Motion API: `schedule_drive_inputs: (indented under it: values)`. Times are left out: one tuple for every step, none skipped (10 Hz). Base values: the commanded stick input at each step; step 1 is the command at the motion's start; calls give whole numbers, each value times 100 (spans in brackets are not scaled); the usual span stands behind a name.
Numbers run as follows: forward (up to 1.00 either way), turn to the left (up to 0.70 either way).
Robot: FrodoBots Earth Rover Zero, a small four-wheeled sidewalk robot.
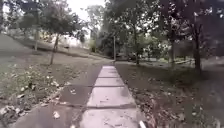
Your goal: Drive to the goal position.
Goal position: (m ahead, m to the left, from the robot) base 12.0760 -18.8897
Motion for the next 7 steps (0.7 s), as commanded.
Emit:
schedule_drive_inputs:
  values:
    - [100,0]
    - [100,0]
    - [100,-1]
    - [100,-9]
    - [100,-24]
    - [100,-38]
    - [100,-5]
